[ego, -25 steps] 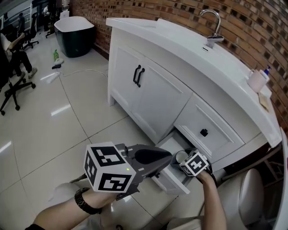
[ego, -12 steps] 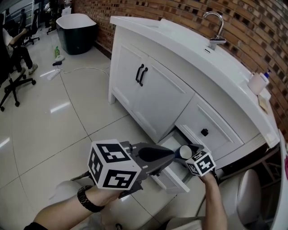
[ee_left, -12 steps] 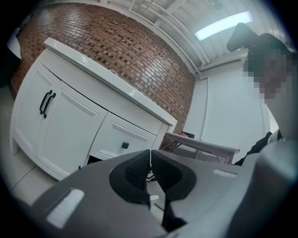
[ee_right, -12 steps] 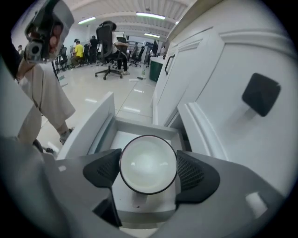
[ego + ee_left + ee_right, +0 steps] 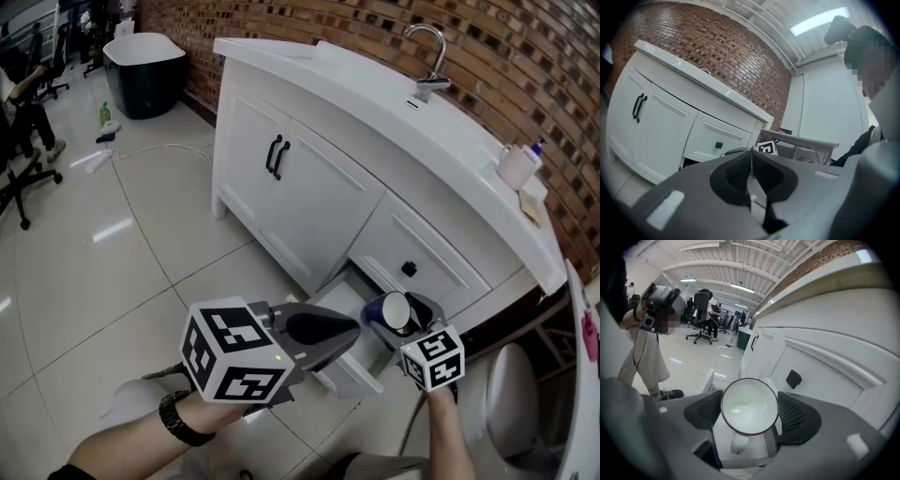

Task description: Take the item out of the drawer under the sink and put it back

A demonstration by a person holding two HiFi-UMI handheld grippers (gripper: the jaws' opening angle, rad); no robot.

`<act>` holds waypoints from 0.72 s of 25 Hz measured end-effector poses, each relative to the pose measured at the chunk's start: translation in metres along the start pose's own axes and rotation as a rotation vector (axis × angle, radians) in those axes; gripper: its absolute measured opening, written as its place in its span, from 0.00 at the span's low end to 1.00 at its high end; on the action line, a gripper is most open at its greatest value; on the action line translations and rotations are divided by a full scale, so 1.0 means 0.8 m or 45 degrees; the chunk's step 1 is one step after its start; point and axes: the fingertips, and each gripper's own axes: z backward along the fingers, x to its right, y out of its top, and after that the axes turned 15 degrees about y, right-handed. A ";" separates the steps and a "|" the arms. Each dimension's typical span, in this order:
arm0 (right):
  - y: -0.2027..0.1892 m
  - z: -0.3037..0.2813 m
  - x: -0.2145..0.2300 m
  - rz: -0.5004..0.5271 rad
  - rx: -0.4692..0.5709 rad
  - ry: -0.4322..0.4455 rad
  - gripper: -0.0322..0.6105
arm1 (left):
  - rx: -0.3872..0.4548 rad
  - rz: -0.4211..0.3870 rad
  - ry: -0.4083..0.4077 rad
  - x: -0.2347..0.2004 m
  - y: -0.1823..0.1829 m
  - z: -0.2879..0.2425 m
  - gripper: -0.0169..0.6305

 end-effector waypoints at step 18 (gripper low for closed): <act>0.000 0.005 -0.021 0.060 -0.020 -0.009 0.63 | -0.057 -0.195 0.111 -0.005 -0.015 -0.014 0.05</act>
